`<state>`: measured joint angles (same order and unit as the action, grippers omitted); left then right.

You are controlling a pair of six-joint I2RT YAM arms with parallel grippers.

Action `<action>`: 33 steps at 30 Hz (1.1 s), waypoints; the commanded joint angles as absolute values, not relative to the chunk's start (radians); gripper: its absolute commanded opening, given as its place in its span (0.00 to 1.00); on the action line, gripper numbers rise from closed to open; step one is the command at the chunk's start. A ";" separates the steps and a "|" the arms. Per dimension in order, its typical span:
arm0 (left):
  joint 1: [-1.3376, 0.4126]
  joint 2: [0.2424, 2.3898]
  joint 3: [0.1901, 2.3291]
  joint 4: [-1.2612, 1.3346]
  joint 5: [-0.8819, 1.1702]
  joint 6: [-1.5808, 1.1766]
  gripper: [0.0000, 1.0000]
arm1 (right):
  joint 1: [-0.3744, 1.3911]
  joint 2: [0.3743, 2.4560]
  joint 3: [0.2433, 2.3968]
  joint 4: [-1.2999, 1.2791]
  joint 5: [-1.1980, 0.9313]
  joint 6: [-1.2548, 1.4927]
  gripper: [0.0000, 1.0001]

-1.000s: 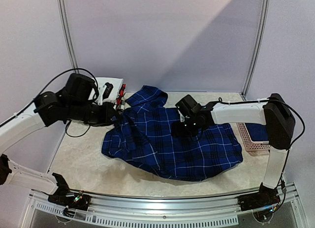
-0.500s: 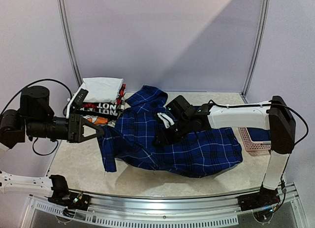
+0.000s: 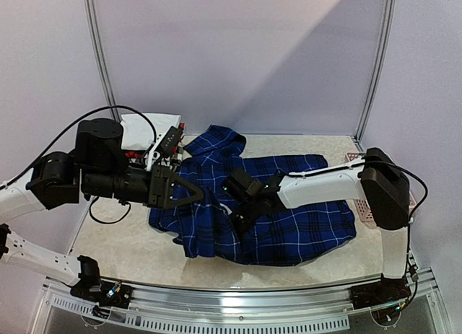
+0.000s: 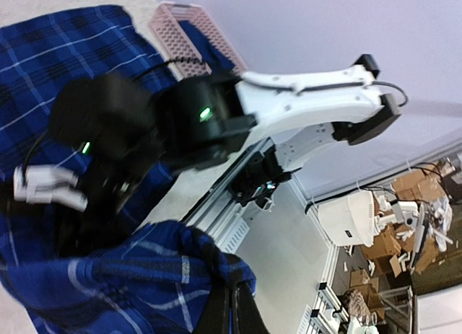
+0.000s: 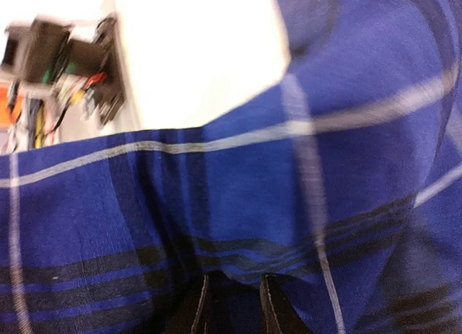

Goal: Fold and stack the mixed laundry pile
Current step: Pick up the flattened shirt from the center of the board.

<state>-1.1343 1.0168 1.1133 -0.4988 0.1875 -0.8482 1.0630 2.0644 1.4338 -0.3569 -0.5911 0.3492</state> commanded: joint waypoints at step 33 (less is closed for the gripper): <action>-1.212 0.950 1.043 -0.521 -0.230 -0.633 0.00 | 0.974 1.600 1.173 -0.651 0.304 0.691 0.88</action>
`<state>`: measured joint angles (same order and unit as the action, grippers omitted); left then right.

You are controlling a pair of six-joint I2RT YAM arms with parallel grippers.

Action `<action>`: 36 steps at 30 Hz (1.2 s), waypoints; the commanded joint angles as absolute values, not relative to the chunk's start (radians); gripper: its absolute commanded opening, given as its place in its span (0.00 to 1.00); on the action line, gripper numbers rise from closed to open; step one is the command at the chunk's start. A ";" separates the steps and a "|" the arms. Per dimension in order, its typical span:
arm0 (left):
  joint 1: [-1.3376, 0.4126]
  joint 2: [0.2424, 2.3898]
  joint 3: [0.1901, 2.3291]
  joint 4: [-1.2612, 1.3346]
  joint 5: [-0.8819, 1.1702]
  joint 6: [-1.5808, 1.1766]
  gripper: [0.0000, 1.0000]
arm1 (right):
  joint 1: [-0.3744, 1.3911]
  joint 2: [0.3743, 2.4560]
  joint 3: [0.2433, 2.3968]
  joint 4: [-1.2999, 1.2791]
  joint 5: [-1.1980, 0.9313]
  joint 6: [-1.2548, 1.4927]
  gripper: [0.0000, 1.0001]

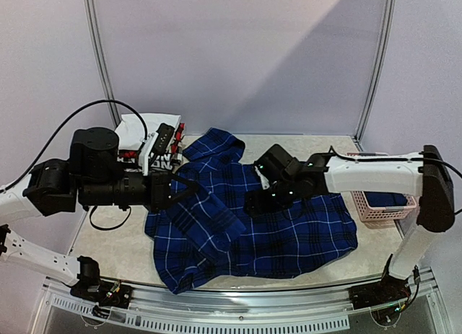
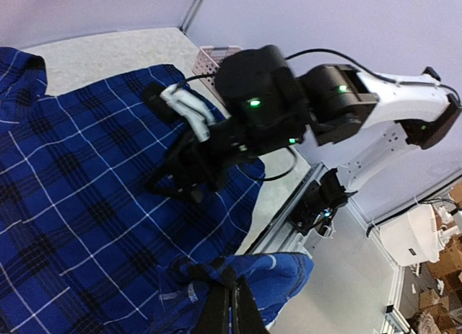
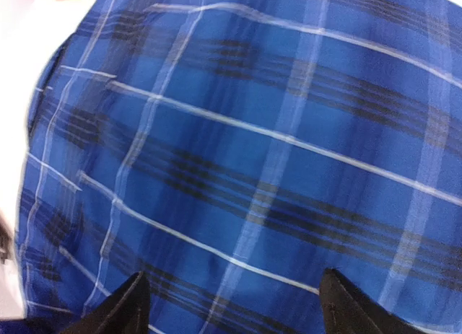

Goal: Fold and stack the mixed laundry pile
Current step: Pick up the flattened shirt from the center of the board.

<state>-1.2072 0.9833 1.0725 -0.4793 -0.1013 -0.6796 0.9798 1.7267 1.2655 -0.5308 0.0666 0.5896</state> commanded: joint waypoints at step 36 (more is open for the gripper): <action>-1.008 0.989 0.941 -0.396 -0.137 -0.553 0.00 | 0.925 0.864 0.459 -0.867 0.333 1.483 0.61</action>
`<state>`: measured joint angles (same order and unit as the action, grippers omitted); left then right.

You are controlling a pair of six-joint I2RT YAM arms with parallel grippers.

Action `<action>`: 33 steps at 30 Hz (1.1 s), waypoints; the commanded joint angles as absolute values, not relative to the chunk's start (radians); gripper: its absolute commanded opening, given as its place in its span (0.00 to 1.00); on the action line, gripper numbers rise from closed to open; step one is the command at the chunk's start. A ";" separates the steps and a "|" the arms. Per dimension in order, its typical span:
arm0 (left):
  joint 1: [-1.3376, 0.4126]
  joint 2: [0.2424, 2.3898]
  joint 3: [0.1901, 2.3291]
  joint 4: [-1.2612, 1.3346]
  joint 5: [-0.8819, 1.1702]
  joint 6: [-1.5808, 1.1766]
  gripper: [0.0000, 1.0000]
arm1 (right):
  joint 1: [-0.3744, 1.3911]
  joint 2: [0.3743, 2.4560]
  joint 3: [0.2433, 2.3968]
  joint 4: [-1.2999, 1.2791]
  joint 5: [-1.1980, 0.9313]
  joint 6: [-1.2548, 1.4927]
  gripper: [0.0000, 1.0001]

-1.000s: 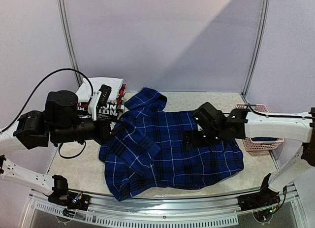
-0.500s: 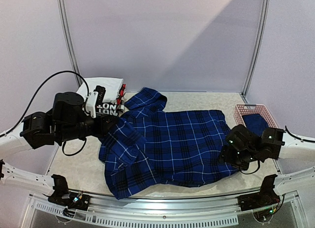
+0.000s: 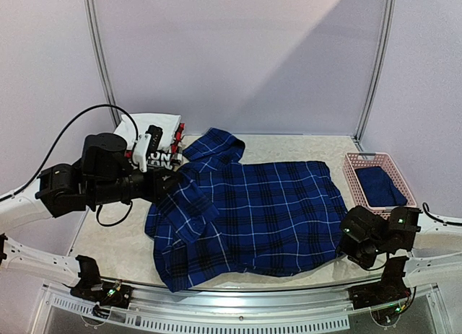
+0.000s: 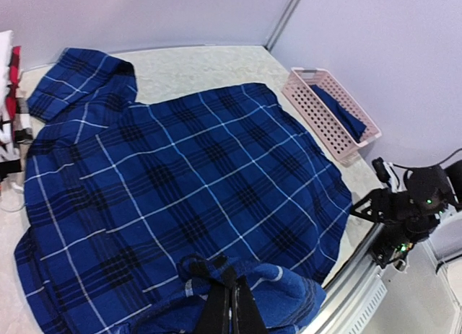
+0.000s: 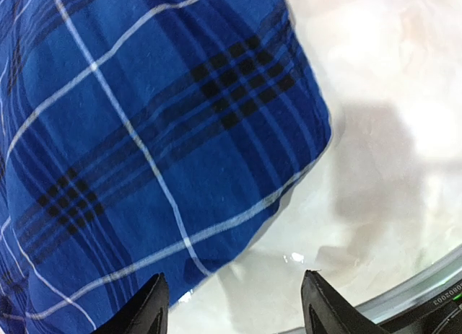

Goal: Fold and stack the mixed laundry pile
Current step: Pick up the flattened shirt from the center of the board.

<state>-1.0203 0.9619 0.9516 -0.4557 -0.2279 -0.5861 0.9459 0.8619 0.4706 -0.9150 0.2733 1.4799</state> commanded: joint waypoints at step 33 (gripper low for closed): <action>-1.020 1.013 0.975 -0.386 0.021 -0.556 0.00 | 0.851 0.806 0.551 -1.038 0.547 1.402 0.00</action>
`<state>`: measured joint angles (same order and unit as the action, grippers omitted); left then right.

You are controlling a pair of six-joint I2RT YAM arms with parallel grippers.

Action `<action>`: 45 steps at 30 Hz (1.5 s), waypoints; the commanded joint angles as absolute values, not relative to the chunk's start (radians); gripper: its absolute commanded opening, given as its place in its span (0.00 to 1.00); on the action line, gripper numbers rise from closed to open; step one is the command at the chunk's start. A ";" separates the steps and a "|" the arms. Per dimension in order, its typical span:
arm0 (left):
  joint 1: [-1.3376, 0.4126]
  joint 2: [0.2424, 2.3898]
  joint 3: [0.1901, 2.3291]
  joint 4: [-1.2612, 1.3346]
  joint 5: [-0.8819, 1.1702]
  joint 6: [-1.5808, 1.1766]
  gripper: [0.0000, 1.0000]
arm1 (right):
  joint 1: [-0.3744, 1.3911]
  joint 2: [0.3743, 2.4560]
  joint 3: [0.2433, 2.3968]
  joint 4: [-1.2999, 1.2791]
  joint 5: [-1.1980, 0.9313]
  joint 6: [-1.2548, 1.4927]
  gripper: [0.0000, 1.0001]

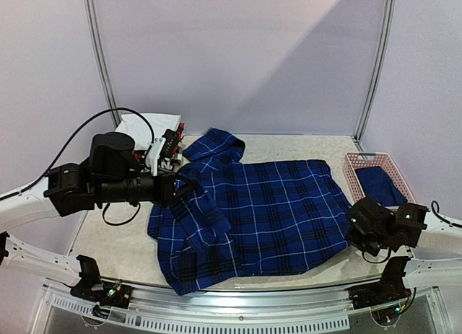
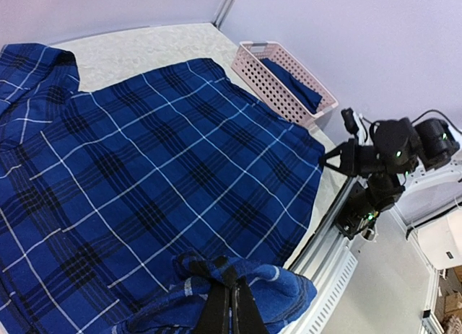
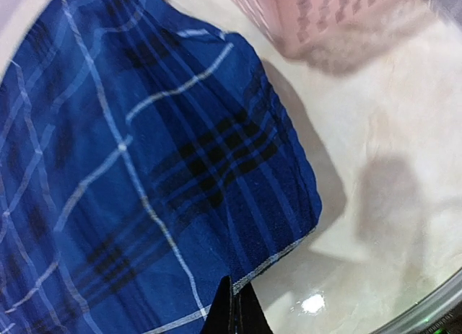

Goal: Fold and stack the mixed laundry pile
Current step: Pick up the flattened shirt from the center of the board, then fold the flattened shirt at the center of the board.

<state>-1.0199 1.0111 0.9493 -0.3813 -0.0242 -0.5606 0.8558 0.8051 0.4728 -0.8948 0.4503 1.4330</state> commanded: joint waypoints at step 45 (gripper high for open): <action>-0.543 1.642 1.388 -0.509 0.069 -0.424 0.00 | 0.606 1.637 1.219 -0.836 0.487 0.831 0.72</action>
<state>-0.5812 1.5772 1.3849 -0.5697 -0.0177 -0.4240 0.6231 1.6283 1.1748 -0.8120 0.4976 0.8925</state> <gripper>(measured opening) 0.013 0.536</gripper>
